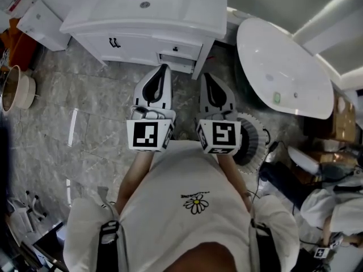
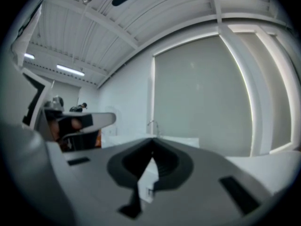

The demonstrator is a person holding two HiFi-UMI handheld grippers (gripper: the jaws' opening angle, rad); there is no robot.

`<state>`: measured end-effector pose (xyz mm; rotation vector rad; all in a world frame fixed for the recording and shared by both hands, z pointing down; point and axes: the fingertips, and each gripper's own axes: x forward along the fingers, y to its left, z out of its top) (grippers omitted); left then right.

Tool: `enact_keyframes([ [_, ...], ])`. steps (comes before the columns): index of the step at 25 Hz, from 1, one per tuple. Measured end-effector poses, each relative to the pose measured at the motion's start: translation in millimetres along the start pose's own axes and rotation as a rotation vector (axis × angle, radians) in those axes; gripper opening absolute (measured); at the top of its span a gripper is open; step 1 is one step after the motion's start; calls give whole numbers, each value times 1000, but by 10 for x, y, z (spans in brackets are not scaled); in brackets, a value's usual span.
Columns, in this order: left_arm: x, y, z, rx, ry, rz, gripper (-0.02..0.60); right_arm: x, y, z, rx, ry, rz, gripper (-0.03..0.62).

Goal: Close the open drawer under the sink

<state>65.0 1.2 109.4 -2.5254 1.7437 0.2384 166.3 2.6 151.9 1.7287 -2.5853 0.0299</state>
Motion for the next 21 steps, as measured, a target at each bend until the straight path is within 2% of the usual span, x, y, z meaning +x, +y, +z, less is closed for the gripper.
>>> enact_keyframes([
  [21,-215,-21,-46,-11,3,43,20,-198,100,-57,25,-11,41,29],
])
